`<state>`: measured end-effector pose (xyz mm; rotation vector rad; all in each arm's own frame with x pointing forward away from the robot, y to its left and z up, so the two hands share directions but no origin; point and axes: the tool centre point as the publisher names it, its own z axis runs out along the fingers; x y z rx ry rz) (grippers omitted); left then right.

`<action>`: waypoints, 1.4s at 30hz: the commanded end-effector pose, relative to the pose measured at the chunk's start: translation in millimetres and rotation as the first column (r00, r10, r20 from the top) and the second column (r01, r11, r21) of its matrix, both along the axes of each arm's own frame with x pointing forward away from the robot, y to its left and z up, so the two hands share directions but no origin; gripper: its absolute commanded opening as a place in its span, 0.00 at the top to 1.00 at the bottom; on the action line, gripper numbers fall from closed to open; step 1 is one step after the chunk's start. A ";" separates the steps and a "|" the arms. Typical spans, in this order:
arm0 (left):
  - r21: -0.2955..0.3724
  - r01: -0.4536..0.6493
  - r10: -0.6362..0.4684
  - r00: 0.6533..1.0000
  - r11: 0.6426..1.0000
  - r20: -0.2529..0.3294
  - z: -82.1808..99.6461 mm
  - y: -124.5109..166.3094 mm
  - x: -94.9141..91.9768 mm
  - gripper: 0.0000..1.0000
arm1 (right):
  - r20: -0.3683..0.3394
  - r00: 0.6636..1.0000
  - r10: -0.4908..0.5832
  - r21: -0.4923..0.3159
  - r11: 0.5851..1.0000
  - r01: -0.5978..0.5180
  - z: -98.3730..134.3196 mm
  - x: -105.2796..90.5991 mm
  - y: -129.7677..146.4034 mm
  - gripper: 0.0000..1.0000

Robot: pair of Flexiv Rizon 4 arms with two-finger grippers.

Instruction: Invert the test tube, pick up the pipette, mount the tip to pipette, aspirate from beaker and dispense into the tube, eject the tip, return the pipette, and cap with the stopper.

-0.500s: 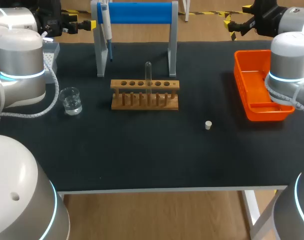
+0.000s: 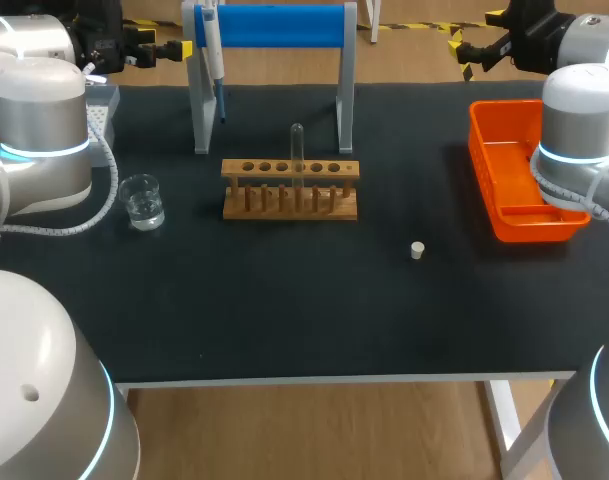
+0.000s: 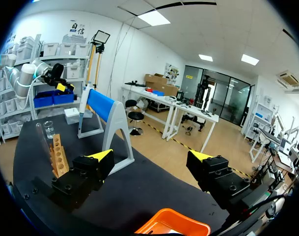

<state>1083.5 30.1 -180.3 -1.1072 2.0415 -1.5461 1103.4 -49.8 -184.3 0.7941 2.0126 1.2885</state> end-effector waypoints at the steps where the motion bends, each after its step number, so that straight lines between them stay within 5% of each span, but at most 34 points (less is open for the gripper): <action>1: -0.002 0.000 0.000 1.000 1.000 0.002 -0.9 0.1 0.2 0.00 | 0.003 1.000 0.016 0.002 1.000 -0.016 -1.4 -5.5 1.7 0.00; 15: -0.002 0.000 0.000 1.000 1.000 0.002 -0.9 0.1 0.2 0.00 | -0.001 0.980 0.198 0.094 0.976 -0.197 -25.9 -119.1 23.1 0.00; 25: -0.002 0.000 0.000 1.000 1.000 0.002 -0.9 0.1 0.2 0.00 | 0.020 0.927 0.376 0.145 0.916 -0.374 -47.3 -205.0 60.5 0.00; 37: -0.002 0.000 0.000 1.000 1.000 0.002 -0.9 0.1 0.2 0.00 | 0.030 0.856 0.517 0.130 0.847 -0.516 -74.4 -272.4 104.5 0.00; 42: -0.002 0.000 0.000 1.000 1.000 0.002 -0.9 0.1 0.2 0.00 | 0.030 0.848 0.530 0.116 0.840 -0.529 -87.7 -279.7 121.4 0.00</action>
